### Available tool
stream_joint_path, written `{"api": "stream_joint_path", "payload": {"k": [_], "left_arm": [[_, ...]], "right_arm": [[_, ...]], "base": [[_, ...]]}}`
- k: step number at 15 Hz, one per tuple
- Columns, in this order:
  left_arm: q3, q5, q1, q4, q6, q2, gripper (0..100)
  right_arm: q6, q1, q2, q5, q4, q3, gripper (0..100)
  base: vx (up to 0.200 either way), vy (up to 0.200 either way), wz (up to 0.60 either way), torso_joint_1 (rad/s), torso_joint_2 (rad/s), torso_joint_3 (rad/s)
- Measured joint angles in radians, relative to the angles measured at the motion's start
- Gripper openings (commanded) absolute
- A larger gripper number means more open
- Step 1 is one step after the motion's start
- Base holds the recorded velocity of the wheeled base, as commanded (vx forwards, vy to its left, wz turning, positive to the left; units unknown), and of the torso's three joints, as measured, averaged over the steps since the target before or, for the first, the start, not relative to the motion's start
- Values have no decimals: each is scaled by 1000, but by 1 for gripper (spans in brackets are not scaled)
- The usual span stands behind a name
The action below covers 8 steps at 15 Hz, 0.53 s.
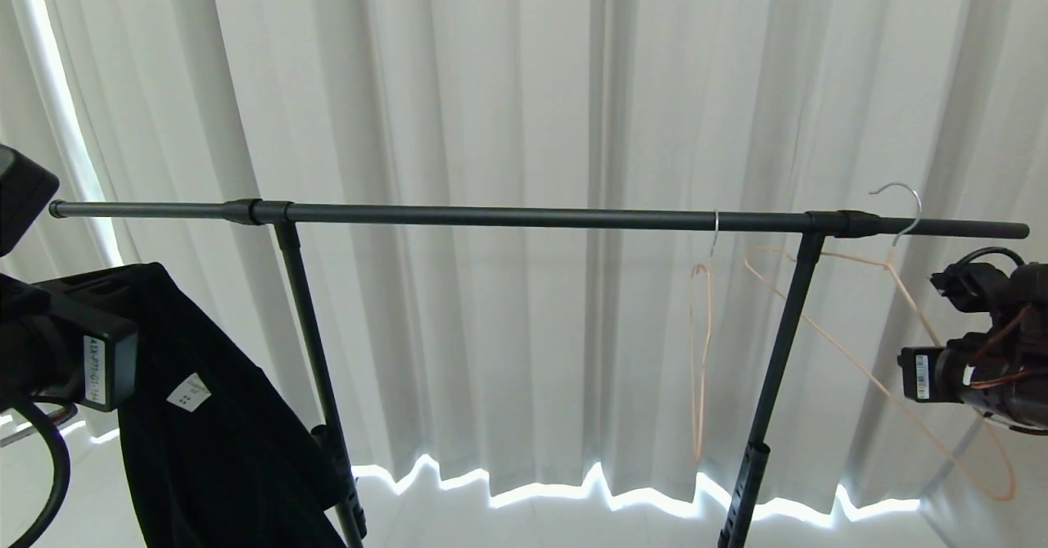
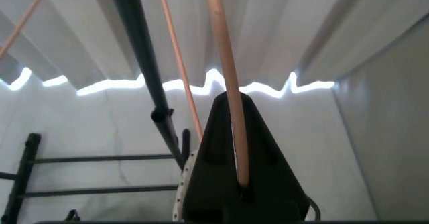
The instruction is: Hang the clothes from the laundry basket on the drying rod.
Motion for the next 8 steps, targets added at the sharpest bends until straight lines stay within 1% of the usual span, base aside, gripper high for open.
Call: {"api": "stream_joint_path", "payload": {"k": [2,4,6,8], "left_arm": [[10,0,1,0,-1,-1,0],[14,0,3,0,3,-4,0],[18,0,2,-1,-3,-7,0],[21,0,1,-7,-3,-8,0]], "right_arm": [[-2,0,-49,-33,5,45,0],[-9,0,-113,-91,31,102,0],[-16,0,-163,-122,68,129,0],[-37,0,-216,-133,119,140,0]], "base": [[0,0,0,0,0,0],[0,0,0,0,0,0],[-200,0,0,5,2,2],[-200,0,0,10,5,-2]]}}
